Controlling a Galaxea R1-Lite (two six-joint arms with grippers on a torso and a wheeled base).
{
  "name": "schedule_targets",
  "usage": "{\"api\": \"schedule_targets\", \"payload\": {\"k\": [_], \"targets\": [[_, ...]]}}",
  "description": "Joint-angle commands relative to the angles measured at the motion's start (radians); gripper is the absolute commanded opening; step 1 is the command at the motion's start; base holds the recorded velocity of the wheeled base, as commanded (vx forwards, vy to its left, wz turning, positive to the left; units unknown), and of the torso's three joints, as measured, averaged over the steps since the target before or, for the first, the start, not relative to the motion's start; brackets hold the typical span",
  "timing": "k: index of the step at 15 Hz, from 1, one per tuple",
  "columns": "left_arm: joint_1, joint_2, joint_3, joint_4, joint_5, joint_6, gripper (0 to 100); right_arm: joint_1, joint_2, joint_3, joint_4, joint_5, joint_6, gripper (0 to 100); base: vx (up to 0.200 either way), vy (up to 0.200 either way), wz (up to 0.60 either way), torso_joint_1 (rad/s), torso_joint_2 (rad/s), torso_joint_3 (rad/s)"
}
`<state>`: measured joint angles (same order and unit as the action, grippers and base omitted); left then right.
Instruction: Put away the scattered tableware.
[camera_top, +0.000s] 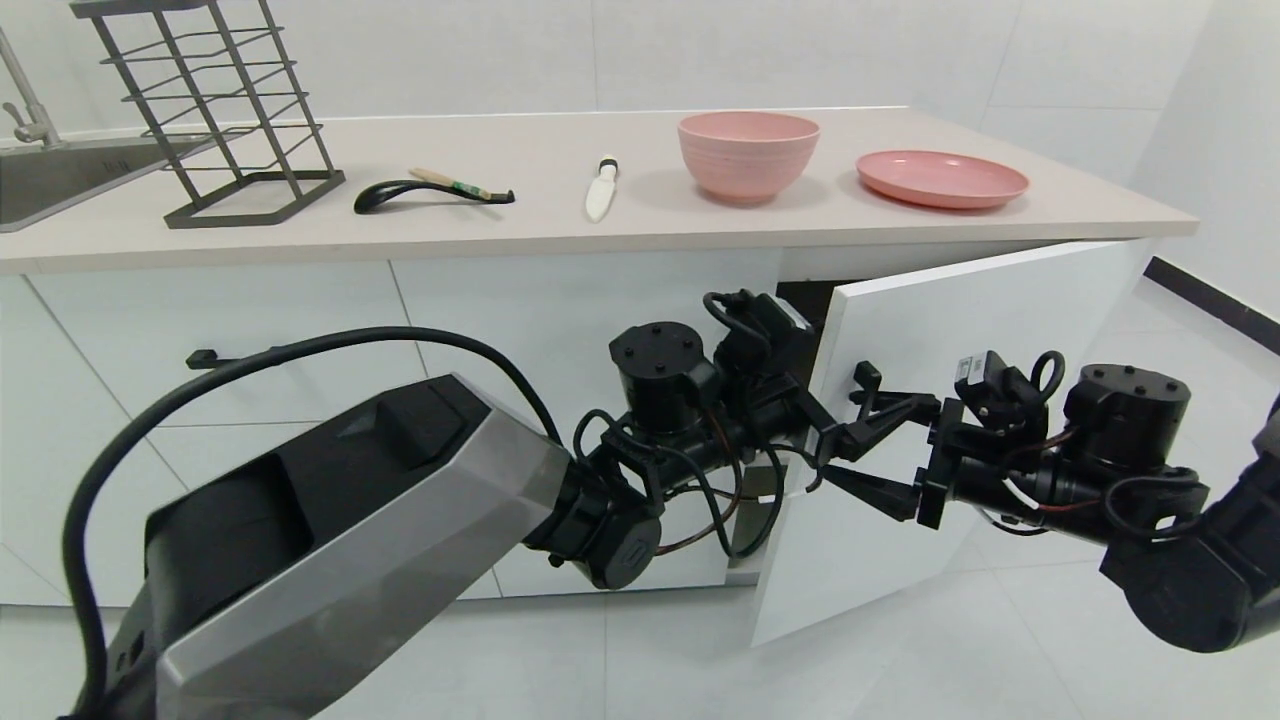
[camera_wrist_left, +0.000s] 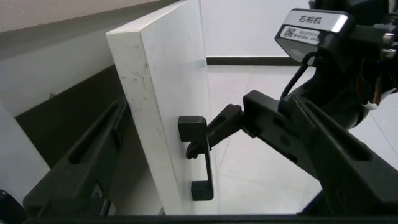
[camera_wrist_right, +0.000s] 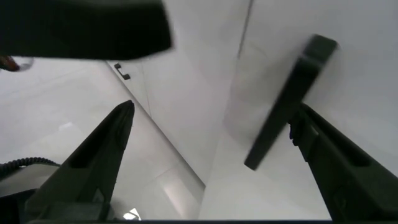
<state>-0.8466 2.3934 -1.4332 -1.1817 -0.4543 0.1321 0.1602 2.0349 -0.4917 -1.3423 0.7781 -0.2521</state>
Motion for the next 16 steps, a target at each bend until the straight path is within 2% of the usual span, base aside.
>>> {"api": "schedule_targets", "payload": {"k": [1,7,12,16], "targets": [[-0.005,0.007,-0.001,-0.001,-0.014,0.000,100,-0.024,0.013,-0.001,0.000,-0.013,0.001,100,0.000,0.000,0.00,0.000,0.00,0.000],[-0.005,0.007,0.005,-0.022,-0.007,0.000,100,-0.045,0.005,0.018,0.000,-0.013,-0.010,100,0.000,0.000,0.00,0.000,0.00,0.000],[-0.026,0.020,0.005,-0.018,-0.003,0.000,100,-0.047,-0.073,0.160,0.000,-0.017,-0.012,100,0.000,0.000,0.00,0.000,0.00,0.000],[-0.051,0.021,0.004,-0.016,-0.003,-0.002,100,-0.088,-0.128,0.243,-0.003,-0.017,-0.013,100,0.000,0.000,0.00,0.000,0.00,0.000]]}}
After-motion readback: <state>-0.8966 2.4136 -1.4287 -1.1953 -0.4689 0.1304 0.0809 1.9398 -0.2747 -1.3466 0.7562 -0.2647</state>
